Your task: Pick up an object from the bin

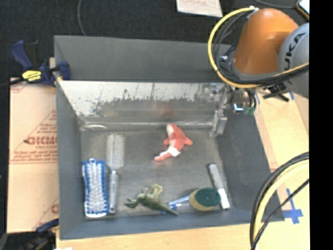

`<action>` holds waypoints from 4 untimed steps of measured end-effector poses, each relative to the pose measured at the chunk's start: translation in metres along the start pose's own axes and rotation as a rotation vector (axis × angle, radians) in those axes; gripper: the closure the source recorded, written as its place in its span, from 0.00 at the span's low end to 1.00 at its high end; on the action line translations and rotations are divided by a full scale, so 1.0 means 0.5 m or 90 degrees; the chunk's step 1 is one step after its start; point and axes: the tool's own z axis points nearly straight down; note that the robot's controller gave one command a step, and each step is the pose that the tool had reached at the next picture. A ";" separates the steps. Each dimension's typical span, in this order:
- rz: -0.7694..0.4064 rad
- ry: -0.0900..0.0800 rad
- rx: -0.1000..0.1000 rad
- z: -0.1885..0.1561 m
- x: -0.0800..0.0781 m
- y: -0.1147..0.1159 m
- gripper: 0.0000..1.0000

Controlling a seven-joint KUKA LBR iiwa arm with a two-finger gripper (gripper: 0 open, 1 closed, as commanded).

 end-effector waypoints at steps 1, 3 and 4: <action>0.000 0.000 0.000 0.000 0.000 0.000 0.00; 0.126 -0.002 0.000 0.074 0.027 0.007 0.00; -0.012 -0.005 0.000 0.120 0.064 0.059 0.00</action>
Offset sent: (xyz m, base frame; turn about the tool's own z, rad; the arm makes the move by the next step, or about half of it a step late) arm -0.0089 0.0110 0.0025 -0.2042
